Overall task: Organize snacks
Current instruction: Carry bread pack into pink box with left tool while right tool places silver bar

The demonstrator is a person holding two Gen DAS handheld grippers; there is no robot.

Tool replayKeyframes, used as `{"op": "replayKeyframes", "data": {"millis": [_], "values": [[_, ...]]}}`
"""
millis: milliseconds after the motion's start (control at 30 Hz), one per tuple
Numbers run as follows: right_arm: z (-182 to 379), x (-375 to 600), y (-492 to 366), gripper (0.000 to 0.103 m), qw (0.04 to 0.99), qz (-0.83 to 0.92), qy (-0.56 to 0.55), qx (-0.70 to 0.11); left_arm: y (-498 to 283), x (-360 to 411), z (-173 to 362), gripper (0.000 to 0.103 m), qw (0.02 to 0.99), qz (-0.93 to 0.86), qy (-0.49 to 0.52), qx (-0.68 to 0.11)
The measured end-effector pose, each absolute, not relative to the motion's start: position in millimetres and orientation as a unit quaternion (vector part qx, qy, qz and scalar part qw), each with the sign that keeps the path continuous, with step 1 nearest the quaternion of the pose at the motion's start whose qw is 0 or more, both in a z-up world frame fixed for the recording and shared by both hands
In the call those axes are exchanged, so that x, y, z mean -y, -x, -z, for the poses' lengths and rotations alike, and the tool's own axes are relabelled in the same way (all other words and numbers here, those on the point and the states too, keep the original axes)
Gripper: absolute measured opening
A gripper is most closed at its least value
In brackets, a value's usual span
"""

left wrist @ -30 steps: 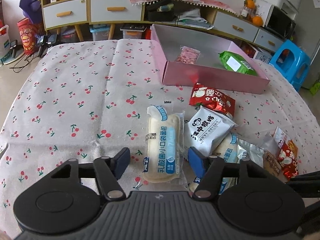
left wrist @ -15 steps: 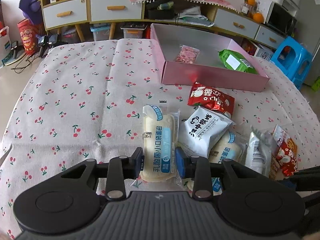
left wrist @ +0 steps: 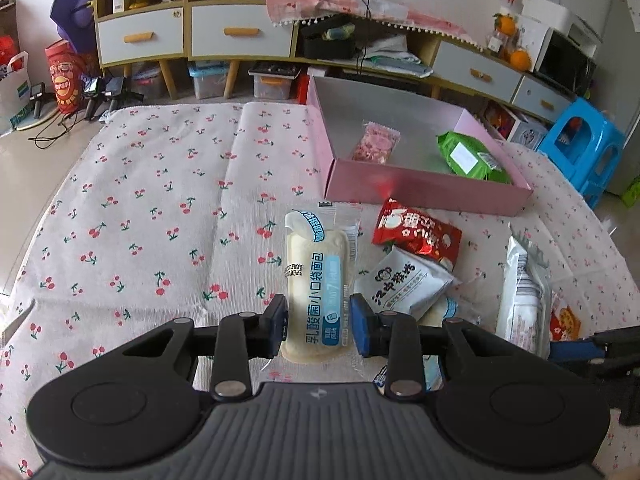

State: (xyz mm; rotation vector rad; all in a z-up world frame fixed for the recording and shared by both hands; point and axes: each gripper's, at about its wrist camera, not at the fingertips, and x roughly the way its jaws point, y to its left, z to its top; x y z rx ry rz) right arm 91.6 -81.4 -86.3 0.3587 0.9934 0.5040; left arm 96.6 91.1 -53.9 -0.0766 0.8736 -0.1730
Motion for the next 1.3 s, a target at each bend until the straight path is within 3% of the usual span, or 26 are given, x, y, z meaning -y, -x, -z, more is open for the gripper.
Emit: {"op": "replayKeyframes", "data": {"millis": [933, 1300], "values": [[60, 151, -180, 0.033, 0.861, -0.145, -0.287, -0.394, -155, -46, 22, 0.031, 0.921, 0.086, 0.088, -0.369], [47, 159, -223, 0.033, 0.887, -0.112, -0.282, -0.348, -195, -32, 23, 0.031, 0.936, 0.061, 0.051, -0.344]]}}
